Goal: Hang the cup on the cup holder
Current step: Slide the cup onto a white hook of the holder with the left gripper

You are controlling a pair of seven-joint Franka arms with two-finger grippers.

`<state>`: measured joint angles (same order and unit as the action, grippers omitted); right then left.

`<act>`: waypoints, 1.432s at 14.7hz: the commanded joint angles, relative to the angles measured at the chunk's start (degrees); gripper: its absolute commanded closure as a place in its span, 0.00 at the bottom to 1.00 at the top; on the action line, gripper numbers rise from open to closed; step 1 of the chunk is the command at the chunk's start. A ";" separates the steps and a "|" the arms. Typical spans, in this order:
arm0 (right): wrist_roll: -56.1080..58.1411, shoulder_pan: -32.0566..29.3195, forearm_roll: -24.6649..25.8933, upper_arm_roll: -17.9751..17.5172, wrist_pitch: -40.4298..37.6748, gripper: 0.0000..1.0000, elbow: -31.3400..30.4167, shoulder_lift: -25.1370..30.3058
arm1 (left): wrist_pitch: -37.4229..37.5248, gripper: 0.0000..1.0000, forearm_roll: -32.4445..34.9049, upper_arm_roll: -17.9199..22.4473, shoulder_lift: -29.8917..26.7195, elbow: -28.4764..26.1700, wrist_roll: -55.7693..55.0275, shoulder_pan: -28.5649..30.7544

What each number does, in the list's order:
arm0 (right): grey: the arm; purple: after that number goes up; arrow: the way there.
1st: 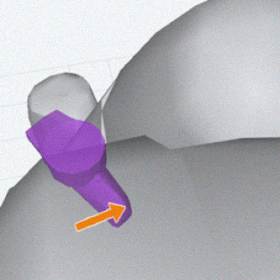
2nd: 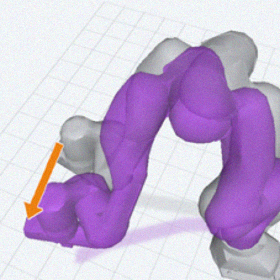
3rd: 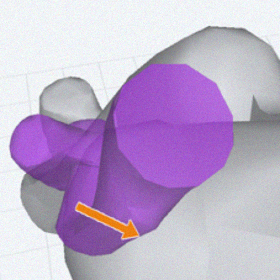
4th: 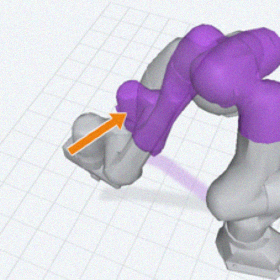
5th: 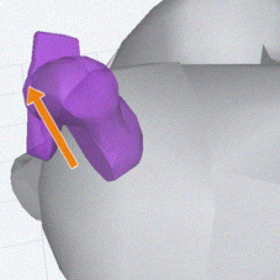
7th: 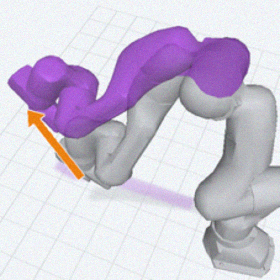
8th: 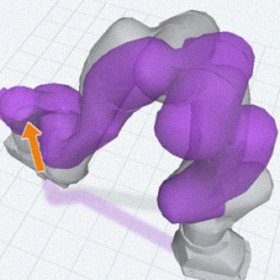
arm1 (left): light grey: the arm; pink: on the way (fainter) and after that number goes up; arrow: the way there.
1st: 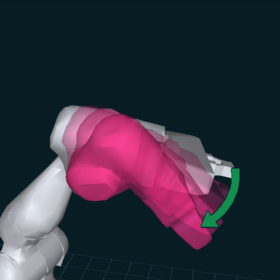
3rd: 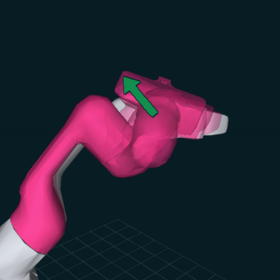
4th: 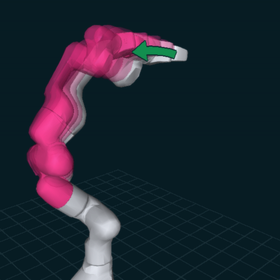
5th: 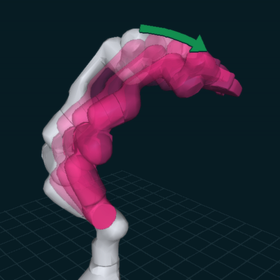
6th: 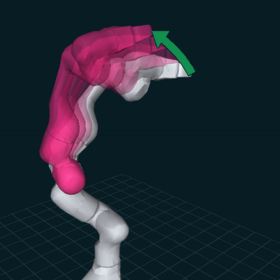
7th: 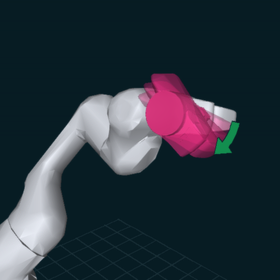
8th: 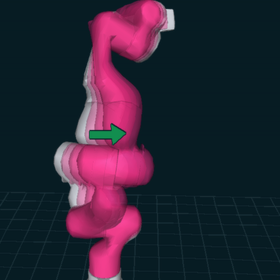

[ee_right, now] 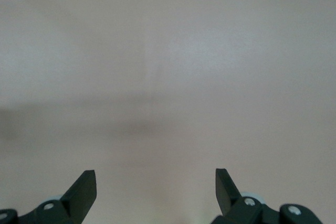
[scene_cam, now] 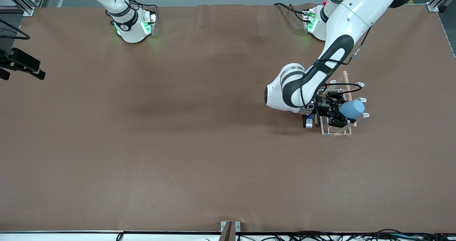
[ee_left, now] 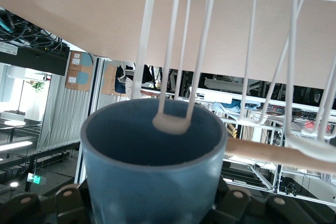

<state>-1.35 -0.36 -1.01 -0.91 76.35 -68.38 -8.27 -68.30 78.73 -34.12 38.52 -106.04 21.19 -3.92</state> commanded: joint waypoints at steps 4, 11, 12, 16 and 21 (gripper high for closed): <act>-0.50 -0.25 0.13 -0.23 -0.42 0.00 -1.31 1.58 | 1.23 0.00 1.26 -0.07 1.65 1.89 -2.99 -0.21; -0.50 0.10 0.13 -0.23 7.58 0.00 -21.96 16.17 | 1.41 0.00 -3.63 -0.77 -0.02 5.57 -6.06 -0.39; -0.50 0.01 0.13 -0.23 7.75 0.00 -21.88 16.00 | 1.41 0.00 -7.23 -1.12 -0.46 8.02 -7.20 -0.39; -0.76 -0.25 0.13 0.03 7.85 0.00 -19.25 15.30 | 1.50 0.00 -18.93 -2.45 -1.52 18.48 -10.36 -0.39; -0.67 -0.25 0.04 -0.05 7.84 0.00 -19.24 15.12 | 1.41 0.00 -25.63 -2.80 -3.53 25.53 -14.85 0.31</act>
<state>-1.43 -0.38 -1.03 -0.83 83.85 -87.19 6.11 -67.51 55.31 -36.47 35.67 -82.93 8.41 -3.75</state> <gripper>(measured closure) 0.000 0.000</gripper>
